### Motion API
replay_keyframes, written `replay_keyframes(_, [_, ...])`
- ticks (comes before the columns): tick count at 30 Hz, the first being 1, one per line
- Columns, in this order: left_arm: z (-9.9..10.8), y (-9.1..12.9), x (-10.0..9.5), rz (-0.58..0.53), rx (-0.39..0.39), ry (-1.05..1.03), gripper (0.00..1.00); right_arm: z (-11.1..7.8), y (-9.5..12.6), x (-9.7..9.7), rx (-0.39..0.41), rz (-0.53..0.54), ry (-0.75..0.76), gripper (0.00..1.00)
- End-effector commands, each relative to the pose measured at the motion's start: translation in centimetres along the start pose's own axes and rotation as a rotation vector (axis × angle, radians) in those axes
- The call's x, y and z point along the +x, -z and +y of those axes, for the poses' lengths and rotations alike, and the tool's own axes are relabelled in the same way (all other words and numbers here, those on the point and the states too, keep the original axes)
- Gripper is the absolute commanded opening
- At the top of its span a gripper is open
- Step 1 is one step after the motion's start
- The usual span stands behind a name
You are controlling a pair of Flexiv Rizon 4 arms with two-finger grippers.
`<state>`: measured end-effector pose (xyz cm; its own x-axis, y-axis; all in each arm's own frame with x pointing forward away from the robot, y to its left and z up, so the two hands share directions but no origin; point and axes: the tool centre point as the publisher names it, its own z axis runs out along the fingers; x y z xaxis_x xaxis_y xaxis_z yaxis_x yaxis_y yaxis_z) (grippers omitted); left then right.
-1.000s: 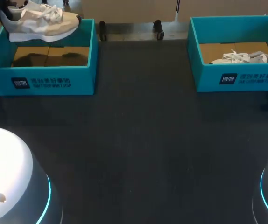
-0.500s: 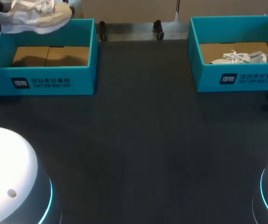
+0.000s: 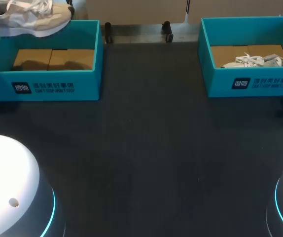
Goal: Take the shoe out of the shoebox, open the shoe tongue, remove and reinsert the insole, then place the shoe into the shoebox
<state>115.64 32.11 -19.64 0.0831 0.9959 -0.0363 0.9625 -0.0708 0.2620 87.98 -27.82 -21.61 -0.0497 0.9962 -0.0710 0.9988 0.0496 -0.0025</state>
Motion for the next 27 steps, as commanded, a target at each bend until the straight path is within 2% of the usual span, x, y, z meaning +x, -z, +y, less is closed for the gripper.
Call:
replay_keyframes(1, [-0.1, 0.2, 0.0, 0.001, -0.004, 0.000, 0.00, 0.0, 0.0, 0.0, -0.001, 0.000, 0.001, 1.00])
replay_keyframes(6, [-0.1, 0.2, 0.0, 0.001, -0.004, 0.000, 0.00, 0.0, 0.0, 0.0, -0.001, 0.000, 0.001, 1.00])
replay_keyframes(18, [-3.6, 4.3, -3.8, 0.054, -0.029, 0.006, 0.00, 0.0, 0.0, 0.0, -0.001, 0.000, 0.001, 1.00])
replay_keyframes(27, [-5.8, 5.8, -7.4, 0.094, -0.027, 0.082, 0.00, 0.0, 0.0, 0.0, -0.001, 0.000, 0.001, 1.00])
